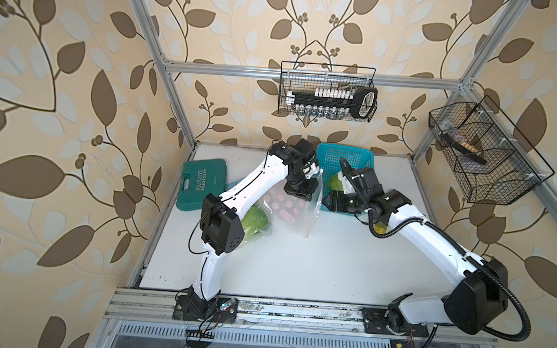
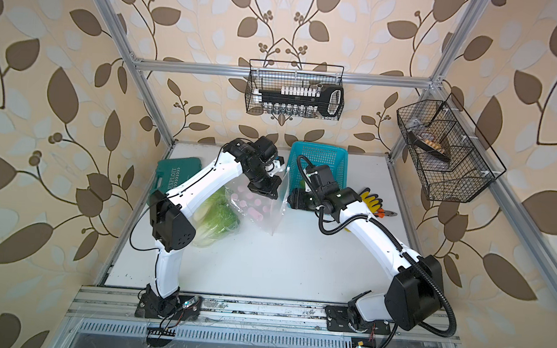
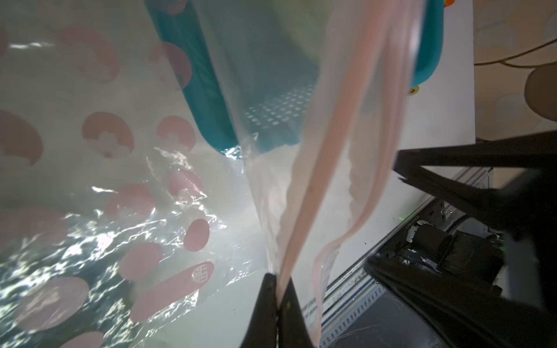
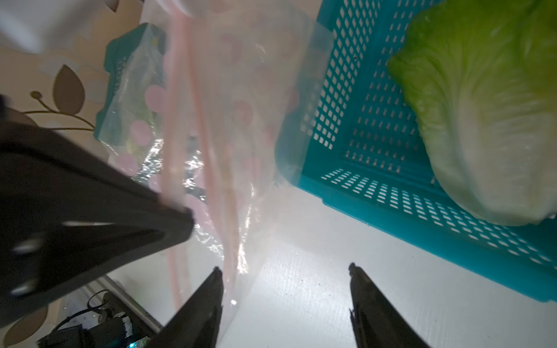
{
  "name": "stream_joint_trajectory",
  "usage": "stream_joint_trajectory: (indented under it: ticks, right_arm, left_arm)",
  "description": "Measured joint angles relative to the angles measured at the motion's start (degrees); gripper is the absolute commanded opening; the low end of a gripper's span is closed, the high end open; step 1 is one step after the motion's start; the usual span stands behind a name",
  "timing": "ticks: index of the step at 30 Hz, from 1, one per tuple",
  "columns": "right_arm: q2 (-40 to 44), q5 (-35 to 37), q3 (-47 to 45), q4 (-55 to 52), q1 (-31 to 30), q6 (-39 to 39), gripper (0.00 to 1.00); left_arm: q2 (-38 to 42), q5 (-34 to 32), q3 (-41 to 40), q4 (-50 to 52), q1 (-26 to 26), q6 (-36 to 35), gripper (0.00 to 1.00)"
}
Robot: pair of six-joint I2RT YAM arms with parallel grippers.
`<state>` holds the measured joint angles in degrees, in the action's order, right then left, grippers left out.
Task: Put the chinese cabbages into a zipper bag and zip it
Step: Open the zipper of the food storage bag at the center of the board.
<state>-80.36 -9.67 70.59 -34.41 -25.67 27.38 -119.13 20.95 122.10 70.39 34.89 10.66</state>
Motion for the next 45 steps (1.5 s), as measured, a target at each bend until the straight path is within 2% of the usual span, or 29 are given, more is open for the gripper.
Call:
stream_joint_trajectory:
  ticks: [4,7,9,12,18,20,22,25,27,28,29,31,32,33,36,39,42,45]
  right_arm:
    - [0.7,5.2,4.35,-3.28,4.63,-3.89,0.79]
    - [-3.61,12.22,8.09,-3.78,6.54,-7.37,0.85]
    - [-9.03,16.17,11.04,-3.3,6.62,-10.01,0.99]
    - [-17.51,20.06,14.62,-1.88,6.56,-13.73,1.0]
    - [-33.68,22.53,25.77,-2.58,6.58,-18.69,1.0]
    - [-37.33,23.3,27.76,-2.91,6.58,-19.56,0.97]
    - [-39.78,24.37,28.35,-2.91,6.58,-20.02,0.88]
    - [-41.57,25.24,28.5,-2.73,6.91,-19.89,0.63]
    - [-41.38,24.85,28.5,-2.56,7.43,-19.58,0.41]
    - [-40.94,24.33,28.35,-2.23,7.78,-19.26,0.37]
    - [-39.98,23.37,27.54,-1.2,8.2,-18.4,0.44]
    - [-36.3,20.76,23.91,1.51,8.96,-16.65,0.8]
    - [-34.07,19.32,22.25,1.77,9.33,-15.37,0.91]
    - [-31.93,18.12,21.31,1.33,9.64,-14.1,0.95]
    - [-26.08,16.02,20.17,1.01,9.62,-10.8,0.94]
    - [-17.07,11.85,14.73,2.84,8.09,-6.54,0.92]
    - [-9.22,8.46,10.45,3.61,3.98,-2.36,0.9]
    - [-6.8,5.97,9.97,4.76,-0.94,0.87,0.87]
  left_arm:
    - [-3.52,0.66,-0.09,-1.01,-0.07,0.07,0.0]
    - [-3.74,1.75,-0.17,-1.6,-0.09,0.2,0.0]
    - [-3.61,2.64,-0.28,-2.16,-0.11,0.26,0.0]
    - [-3.48,3.26,-1.6,-3.21,-0.2,0.31,0.0]
    - [-2.6,4.2,-4.09,-3.74,-0.87,0.44,0.0]
    - [-2.01,4.22,-4.24,-3.8,-1.25,0.46,0.0]
    - [-1.18,4.22,-4.28,-3.87,-1.25,0.5,0.0]
    - [0.17,4.26,-4.31,-4.02,-1.64,0.72,0.0]
    - [0.96,4.24,-4.31,-4.07,-2.03,0.9,0.0]
    - [1.27,4.26,-4.31,-4.11,-2.27,1.11,0.0]
    - [1.62,4.26,-4.59,-4.44,-2.38,1.38,0.0]
    - [2.29,4.24,-5.51,-4.68,-2.75,1.88,0.0]
    - [2.4,4.26,-5.77,-4.79,-2.75,2.21,0.0]
    - [2.4,4.28,-5.99,-5.16,-2.89,2.8,0.0]
    - [2.4,4.33,-6.27,-6.27,-3.13,4.04,0.0]
    - [2.4,4.46,-6.27,-7.39,-2.93,4.79,0.0]
    - [2.4,4.59,-6.27,-8.02,-2.56,5.33,0.0]
    - [2.4,4.63,-6.27,-8.66,-2.21,6.12,0.0]
